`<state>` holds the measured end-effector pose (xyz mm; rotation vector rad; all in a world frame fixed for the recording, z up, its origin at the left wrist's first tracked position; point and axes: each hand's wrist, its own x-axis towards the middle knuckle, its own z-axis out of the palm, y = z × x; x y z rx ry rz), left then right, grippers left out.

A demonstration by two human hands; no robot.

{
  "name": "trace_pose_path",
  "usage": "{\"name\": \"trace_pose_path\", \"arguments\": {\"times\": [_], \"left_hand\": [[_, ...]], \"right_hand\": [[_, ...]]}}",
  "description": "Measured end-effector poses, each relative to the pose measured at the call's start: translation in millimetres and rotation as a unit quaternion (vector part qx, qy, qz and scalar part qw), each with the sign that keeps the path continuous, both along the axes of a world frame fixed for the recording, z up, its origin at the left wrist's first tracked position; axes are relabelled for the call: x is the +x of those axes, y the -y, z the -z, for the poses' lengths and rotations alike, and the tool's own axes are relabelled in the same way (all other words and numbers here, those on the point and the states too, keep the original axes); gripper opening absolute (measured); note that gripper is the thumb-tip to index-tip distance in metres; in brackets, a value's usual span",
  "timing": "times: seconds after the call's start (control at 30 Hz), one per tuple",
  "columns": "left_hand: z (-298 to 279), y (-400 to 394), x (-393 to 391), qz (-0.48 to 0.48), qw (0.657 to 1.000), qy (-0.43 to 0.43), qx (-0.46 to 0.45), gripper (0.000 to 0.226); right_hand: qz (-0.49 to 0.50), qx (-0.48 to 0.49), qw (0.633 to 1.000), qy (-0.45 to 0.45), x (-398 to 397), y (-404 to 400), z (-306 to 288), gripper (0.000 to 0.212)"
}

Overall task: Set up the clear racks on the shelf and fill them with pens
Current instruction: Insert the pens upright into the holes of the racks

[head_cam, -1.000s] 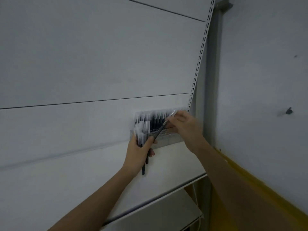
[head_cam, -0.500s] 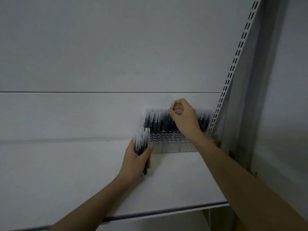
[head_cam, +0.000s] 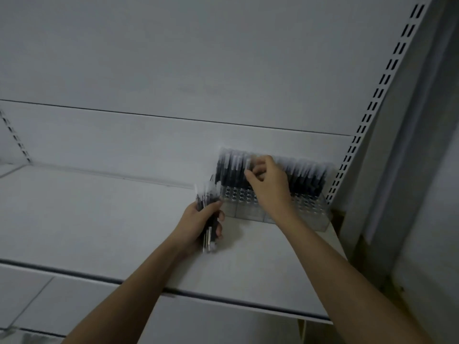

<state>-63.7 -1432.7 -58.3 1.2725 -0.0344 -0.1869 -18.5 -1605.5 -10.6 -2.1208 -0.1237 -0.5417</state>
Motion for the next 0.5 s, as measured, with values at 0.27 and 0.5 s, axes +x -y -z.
{"name": "trace_pose_path", "arguments": {"times": [0.27, 0.5], "left_hand": [[2, -2, -1, 0.057, 0.996, 0.025, 0.061, 0.018], [10, 2, 0, 0.086, 0.981, 0.094, 0.147, 0.016]], "right_hand": [[-0.100, 0.273, 0.947, -0.137, -51, -21, 55, 0.010], [-0.149, 0.294, 0.931, -0.153, -57, -17, 63, 0.002]]}}
